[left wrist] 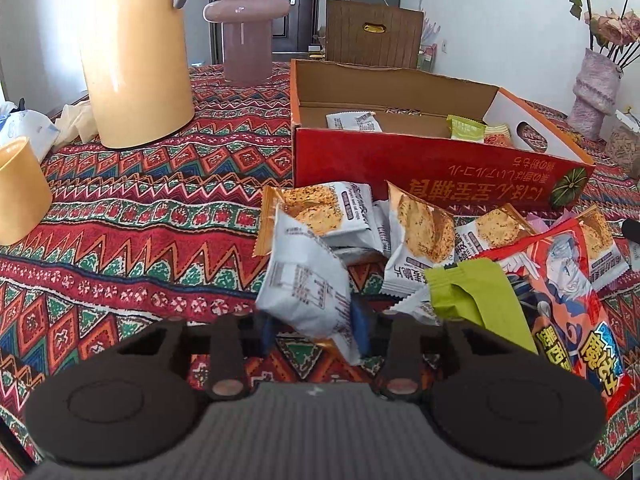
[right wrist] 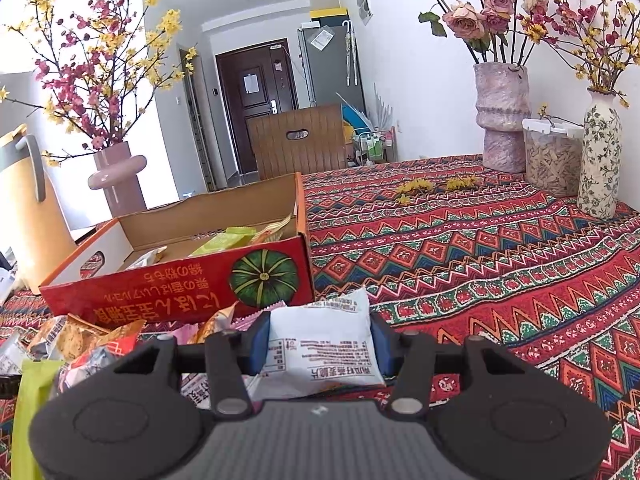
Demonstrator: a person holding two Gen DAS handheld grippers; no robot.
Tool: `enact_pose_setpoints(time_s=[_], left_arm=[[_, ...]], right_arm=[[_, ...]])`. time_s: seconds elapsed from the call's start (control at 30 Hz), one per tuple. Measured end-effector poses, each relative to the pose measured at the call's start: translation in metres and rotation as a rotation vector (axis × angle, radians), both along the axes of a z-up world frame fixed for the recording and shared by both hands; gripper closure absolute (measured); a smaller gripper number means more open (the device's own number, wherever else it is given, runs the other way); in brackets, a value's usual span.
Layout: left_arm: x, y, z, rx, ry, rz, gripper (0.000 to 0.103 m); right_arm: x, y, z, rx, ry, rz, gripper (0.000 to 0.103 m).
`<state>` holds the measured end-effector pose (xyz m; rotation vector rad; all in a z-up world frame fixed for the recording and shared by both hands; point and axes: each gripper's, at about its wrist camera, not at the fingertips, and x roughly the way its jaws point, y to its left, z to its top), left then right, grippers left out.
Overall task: Organize snacks
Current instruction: 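Lift the white packet with the right gripper while the left gripper grasps a white biscuit packet, then carry both white packets over the box and open both grippers to drop them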
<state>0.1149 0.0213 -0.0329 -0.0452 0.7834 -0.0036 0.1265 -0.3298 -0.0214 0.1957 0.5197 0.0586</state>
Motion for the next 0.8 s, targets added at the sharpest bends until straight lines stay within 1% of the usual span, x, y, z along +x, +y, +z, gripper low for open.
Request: enact_pose_setpoints(time_s=[0.03,0.1,0.47,0.63,0.8], left_arm=[[-0.001,-0.001,0.000,0.000,-0.005,-0.002,0.076],[-0.003,-0.001,0.001,-0.001,-0.013,-0.010,0.079],[-0.010,0.001,0.010,-0.005,-0.051,-0.013,0.079],[-0.015,0.006,0.020,-0.018,-0.095,0.002,0.079],[-0.013,0.004,0.034,-0.013,-0.140,0.000,0.079]], right_arm=[[0.000,0.000,0.000,0.000,0.000,0.001,0.053],[0.000,0.001,0.000,0.000,0.001,0.002,0.053],[-0.001,0.001,0.000,-0.001,-0.003,0.001,0.053],[-0.004,0.002,0.005,-0.004,-0.022,0.002,0.053],[-0.002,0.005,0.015,-0.012,-0.054,0.012,0.053]])
